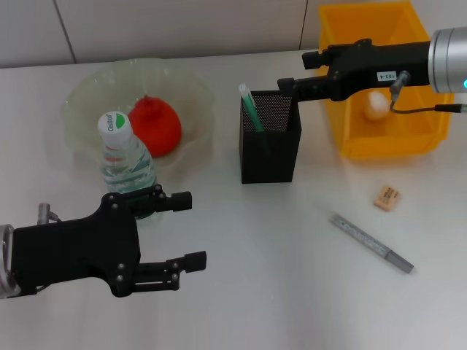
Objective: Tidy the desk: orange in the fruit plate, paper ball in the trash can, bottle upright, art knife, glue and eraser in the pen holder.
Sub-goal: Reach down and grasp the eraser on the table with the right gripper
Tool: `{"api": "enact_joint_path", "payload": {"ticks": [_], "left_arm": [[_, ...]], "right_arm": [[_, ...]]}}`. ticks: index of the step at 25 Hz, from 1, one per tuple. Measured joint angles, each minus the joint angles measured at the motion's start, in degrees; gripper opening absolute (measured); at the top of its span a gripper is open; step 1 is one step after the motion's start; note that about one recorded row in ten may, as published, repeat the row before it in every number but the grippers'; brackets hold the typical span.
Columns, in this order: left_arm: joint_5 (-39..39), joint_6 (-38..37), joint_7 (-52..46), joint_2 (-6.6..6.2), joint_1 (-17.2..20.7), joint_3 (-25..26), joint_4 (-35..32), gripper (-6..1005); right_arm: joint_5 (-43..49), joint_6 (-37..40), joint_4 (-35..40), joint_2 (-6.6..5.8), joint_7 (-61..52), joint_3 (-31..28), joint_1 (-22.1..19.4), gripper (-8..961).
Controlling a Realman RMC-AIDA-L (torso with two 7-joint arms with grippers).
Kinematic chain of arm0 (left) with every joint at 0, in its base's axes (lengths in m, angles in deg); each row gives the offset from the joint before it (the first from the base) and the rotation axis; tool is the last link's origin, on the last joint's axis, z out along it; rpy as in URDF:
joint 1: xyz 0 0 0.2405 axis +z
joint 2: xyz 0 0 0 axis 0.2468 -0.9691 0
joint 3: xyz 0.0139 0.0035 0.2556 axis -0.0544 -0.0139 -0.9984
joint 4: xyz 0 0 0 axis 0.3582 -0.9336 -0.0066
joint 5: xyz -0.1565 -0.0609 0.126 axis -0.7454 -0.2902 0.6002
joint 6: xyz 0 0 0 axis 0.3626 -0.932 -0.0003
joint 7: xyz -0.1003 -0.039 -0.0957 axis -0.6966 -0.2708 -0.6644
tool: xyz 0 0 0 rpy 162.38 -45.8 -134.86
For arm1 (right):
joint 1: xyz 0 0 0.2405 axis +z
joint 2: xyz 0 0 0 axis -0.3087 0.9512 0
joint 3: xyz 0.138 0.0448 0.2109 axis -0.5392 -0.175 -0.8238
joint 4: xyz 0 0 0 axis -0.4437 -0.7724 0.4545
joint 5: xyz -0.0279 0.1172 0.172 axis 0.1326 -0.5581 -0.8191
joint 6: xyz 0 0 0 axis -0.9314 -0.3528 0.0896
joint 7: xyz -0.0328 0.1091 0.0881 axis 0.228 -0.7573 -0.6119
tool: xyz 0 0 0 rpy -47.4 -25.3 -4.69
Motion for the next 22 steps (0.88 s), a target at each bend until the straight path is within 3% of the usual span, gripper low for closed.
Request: {"api": "enact_joint_path", "payload": {"ticks": [7, 13, 17, 22], "left_arm": [[0.0, 0.02, -0.2, 0.0, -0.3, 0.0, 0.07, 802], [0.0, 0.01, -0.12, 0.05, -0.28, -0.07, 0.08, 802], [-0.01, -0.04, -0.12, 0.07, -0.25, -0.18, 0.07, 802], [-0.24, -0.18, -0.12, 0.17, -0.24, -0.18, 0.07, 802]], "right_arm": [[7.77, 6.13, 16.94, 0.04, -11.19, 5.55, -3.99, 758], [14.46, 14.39, 30.77, -0.04, -22.94, 6.22, -5.7, 759], [22.48, 20.71, 35.27, 0.07, -28.43, 7.2, -4.35, 759], [28.2, 26.89, 35.6, -0.02, -29.93, 7.45, -2.51, 759]]}}
